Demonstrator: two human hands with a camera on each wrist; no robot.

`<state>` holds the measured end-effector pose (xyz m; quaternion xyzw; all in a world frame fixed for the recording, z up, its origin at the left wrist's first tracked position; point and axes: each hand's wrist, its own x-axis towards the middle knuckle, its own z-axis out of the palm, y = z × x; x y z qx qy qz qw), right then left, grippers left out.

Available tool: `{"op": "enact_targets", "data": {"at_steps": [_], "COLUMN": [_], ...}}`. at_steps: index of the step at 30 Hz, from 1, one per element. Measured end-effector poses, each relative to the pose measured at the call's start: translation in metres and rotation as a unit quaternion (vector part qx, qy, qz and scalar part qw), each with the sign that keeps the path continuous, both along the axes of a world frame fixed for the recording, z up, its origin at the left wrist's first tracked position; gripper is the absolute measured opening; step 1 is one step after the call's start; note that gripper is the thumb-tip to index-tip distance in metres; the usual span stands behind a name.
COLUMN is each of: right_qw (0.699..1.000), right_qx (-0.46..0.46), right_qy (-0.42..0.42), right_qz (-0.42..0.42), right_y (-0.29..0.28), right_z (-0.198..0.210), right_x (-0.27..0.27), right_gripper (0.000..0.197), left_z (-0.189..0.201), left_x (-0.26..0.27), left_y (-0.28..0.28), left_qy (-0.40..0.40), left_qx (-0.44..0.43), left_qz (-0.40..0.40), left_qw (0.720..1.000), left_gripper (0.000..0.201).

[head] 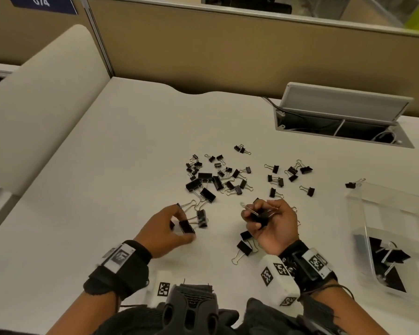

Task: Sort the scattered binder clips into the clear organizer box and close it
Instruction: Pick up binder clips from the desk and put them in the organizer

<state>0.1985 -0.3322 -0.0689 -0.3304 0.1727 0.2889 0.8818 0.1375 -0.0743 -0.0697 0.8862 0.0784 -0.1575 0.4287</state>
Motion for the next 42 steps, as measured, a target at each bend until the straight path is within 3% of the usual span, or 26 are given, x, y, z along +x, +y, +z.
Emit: {"op": "enact_targets", "data": {"at_steps": [2,5,7,9,12,13,14,16,18,20,22,24,26,29,32,34,36,37,39,42], "right_qw": [1.0,0.999,0.991,0.969,0.915,0.895,0.876,0.83,0.759,0.676,0.611,0.581,0.574,0.589,0.639,0.72,0.847,0.897,0.957,0.992], "right_qx": [0.006,-0.034,-0.121,-0.208,-0.31,-0.341,-0.369,-0.433,-0.512,-0.578,-0.622,-0.648,-0.664,-0.661,-0.637,-0.583,-0.459,-0.386,-0.254,-0.107], "right_qy": [0.01,0.009,-0.028,-0.098,-0.197,-0.219,-0.237,-0.26,-0.286,-0.321,-0.34,-0.335,-0.323,-0.31,-0.287,-0.263,-0.192,-0.147,-0.084,-0.028], "right_qz": [0.012,0.027,0.044,0.092,0.167,0.185,0.2,0.235,0.282,0.324,0.353,0.361,0.354,0.347,0.321,0.268,0.188,0.157,0.115,0.061], "right_y": [0.008,0.022,0.032,0.043,0.056,0.061,0.064,0.071,0.076,0.08,0.084,0.086,0.086,0.082,0.07,0.058,0.043,0.034,0.015,-0.01], "right_z": [-0.003,-0.003,-0.002,0.0,-0.002,-0.002,-0.004,-0.005,-0.005,-0.005,-0.007,-0.01,-0.013,-0.015,-0.012,-0.006,-0.002,0.001,0.007,0.015], "right_x": [-0.001,-0.004,-0.006,-0.005,-0.002,-0.002,-0.001,0.001,0.003,0.004,0.005,0.004,0.002,-0.002,-0.008,-0.014,-0.023,-0.026,-0.033,-0.042], "right_gripper": [0.03,0.035,0.03,0.025,0.048,0.047,0.044,0.038,0.053,0.072,0.076,0.066,0.055,0.053,0.054,0.049,0.045,0.048,0.058,0.063], "left_z": [0.008,0.013,0.014,0.017,0.02,0.02,0.017,0.014,0.013,0.011,0.008,0.004,0.0,-0.005,-0.009,-0.005,0.001,0.006,0.019,0.032], "left_x": [0.003,0.005,0.004,0.005,0.013,0.016,0.02,0.026,0.03,0.033,0.037,0.041,0.043,0.043,0.041,0.039,0.037,0.035,0.032,0.032], "left_y": [0.011,0.028,0.037,0.042,0.045,0.045,0.046,0.045,0.039,0.032,0.025,0.019,0.015,0.013,0.016,0.021,0.024,0.025,0.024,0.013], "left_qy": [0.011,0.023,0.007,-0.012,-0.022,-0.017,-0.011,0.004,0.018,0.04,0.06,0.07,0.075,0.07,0.065,0.047,0.018,0.014,0.046,0.097], "left_qx": [-0.182,-0.462,-0.545,-0.556,-0.49,-0.436,-0.366,-0.22,-0.077,0.037,0.108,0.145,0.167,0.178,0.164,0.132,0.046,-0.025,-0.19,-0.372], "left_qz": [0.089,0.208,0.251,0.263,0.286,0.293,0.29,0.24,0.145,0.079,0.047,0.034,0.023,0.025,0.024,0.028,0.046,0.061,0.084,0.093], "left_qw": [0.979,0.862,0.8,0.788,0.823,0.851,0.884,0.946,0.986,0.995,0.991,0.986,0.983,0.981,0.984,0.99,0.998,0.998,0.977,0.919], "left_gripper": [0.025,0.027,0.031,0.035,0.013,0.007,0.014,0.021,0.02,0.032,0.054,0.063,0.059,0.047,0.043,0.037,0.032,0.03,0.031,0.039]}}
